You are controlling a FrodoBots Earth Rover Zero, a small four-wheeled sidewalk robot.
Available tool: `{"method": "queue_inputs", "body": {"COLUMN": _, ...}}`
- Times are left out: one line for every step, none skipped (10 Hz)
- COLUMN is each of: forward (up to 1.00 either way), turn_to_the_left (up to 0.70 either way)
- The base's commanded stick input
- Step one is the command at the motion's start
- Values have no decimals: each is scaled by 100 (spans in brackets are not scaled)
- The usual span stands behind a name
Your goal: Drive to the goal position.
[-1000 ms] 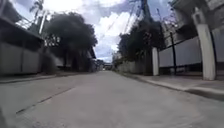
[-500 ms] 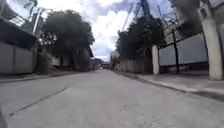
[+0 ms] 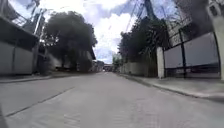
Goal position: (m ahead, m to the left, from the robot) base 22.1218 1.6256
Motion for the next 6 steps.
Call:
{"method": "queue_inputs", "body": {"forward": 70, "turn_to_the_left": -29}}
{"method": "queue_inputs", "body": {"forward": 70, "turn_to_the_left": -35}}
{"method": "queue_inputs", "body": {"forward": 70, "turn_to_the_left": -30}}
{"method": "queue_inputs", "body": {"forward": 70, "turn_to_the_left": -24}}
{"method": "queue_inputs", "body": {"forward": 70, "turn_to_the_left": -17}}
{"method": "queue_inputs", "body": {"forward": 70, "turn_to_the_left": -11}}
